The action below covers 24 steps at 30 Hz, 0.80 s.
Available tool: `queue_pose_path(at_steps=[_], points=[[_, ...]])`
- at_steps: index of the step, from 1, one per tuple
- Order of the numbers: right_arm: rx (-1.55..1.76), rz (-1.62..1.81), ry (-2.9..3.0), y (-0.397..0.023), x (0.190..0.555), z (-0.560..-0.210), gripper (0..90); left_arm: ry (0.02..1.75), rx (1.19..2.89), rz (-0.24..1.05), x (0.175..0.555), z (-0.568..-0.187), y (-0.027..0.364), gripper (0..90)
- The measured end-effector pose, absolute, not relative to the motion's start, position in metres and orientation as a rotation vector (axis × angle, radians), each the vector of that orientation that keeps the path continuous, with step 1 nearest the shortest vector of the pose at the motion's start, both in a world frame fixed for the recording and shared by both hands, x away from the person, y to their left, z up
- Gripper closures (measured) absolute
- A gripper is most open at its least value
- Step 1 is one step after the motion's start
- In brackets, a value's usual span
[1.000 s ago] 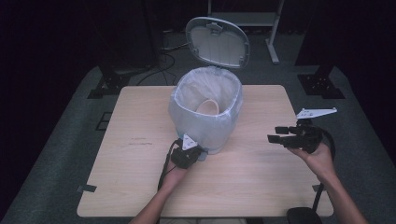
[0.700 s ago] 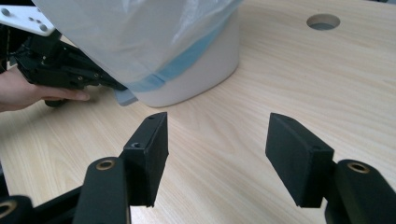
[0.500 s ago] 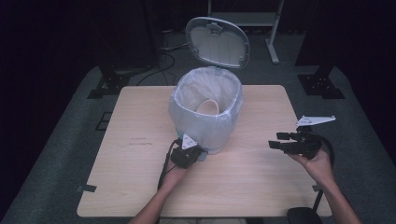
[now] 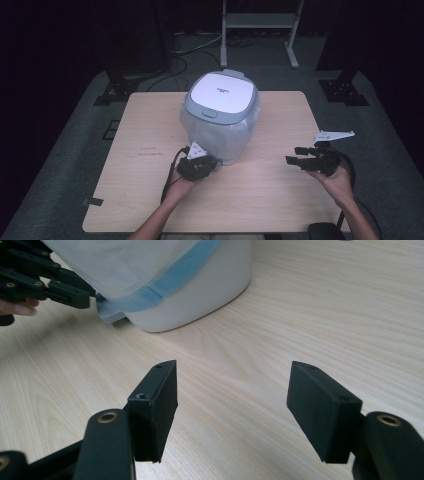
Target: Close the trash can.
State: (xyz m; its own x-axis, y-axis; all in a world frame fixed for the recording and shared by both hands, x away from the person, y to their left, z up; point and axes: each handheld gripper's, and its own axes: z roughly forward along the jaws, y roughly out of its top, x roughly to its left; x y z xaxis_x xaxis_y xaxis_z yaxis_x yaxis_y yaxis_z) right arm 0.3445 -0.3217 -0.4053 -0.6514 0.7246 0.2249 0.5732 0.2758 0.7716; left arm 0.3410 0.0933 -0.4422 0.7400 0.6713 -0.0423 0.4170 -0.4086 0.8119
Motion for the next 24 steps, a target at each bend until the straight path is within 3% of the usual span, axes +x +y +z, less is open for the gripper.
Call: queue_pose_path(at_steps=[24], points=[[1.230, 1.303, 2.350, -0.323, 0.340, -0.420, 32.8, 0.885, 1.953, 0.394, 0.333, -0.433, 0.163, 56.4]])
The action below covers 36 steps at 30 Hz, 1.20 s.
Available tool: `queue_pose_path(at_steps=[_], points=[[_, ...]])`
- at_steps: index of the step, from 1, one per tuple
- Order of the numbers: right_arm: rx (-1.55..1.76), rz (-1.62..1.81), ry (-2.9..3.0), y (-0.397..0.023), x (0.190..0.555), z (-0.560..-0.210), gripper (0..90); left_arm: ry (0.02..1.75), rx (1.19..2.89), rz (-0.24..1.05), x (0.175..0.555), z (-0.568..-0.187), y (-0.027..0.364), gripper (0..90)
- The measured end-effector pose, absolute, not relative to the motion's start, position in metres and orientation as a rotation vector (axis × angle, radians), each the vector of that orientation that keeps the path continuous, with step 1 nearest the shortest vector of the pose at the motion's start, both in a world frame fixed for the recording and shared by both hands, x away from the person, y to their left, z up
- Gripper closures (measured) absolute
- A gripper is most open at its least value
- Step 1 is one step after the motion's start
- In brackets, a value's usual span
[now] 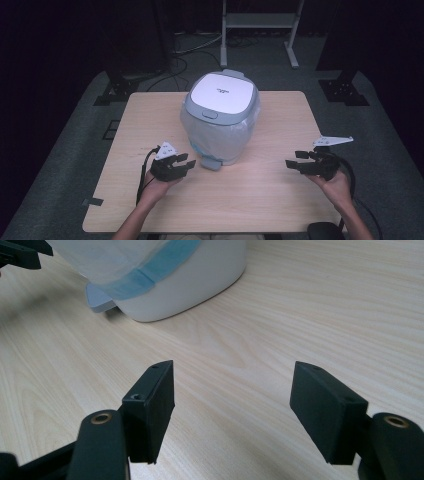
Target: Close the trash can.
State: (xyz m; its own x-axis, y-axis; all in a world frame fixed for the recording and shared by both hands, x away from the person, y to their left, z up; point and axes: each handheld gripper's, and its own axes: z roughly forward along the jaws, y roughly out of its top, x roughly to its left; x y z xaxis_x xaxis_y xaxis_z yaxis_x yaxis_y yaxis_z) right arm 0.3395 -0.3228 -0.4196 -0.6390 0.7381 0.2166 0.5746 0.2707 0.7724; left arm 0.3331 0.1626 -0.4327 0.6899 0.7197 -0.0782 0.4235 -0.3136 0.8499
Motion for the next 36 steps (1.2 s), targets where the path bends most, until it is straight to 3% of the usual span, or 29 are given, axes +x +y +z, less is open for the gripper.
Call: queue_pose_path(at_steps=[15, 36], points=[[1.234, 1.296, 2.355, -0.324, 0.339, -0.419, 32.6, 0.933, 1.918, 0.416, 0.331, -0.436, 0.186, 45.5], [1.224, 1.281, 2.370, -0.321, 0.339, -0.420, 32.5, 0.978, 1.891, 0.463, 0.322, -0.438, 0.221, 39.3]])
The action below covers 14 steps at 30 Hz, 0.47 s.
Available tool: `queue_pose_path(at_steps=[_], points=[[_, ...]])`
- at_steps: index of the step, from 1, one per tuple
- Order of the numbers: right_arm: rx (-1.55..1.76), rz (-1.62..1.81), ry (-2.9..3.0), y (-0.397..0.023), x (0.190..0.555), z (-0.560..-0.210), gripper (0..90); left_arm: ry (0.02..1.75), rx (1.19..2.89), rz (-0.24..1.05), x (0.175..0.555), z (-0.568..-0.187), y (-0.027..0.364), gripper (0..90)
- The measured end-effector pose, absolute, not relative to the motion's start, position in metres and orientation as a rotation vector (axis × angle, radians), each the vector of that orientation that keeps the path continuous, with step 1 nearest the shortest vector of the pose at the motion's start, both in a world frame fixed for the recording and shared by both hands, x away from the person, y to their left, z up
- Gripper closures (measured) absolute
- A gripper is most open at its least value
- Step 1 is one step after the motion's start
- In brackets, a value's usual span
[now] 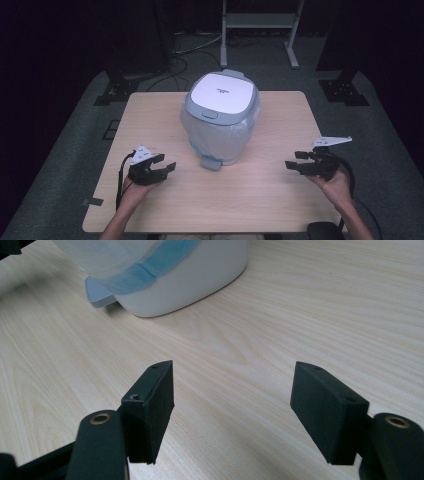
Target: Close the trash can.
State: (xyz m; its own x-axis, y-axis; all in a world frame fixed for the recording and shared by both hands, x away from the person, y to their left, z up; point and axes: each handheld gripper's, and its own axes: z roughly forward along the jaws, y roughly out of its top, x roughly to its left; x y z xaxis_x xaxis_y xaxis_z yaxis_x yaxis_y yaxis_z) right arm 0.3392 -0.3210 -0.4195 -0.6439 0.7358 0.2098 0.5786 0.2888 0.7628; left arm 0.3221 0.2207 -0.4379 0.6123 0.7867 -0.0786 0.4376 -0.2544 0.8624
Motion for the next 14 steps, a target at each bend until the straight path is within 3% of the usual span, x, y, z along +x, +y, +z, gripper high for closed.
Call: queue_pose_path(at_steps=[14], points=[[1.210, 1.290, 2.373, -0.319, 0.336, -0.421, 31.7, 1.009, 1.865, 0.485, 0.312, -0.444, 0.239, 34.2]])
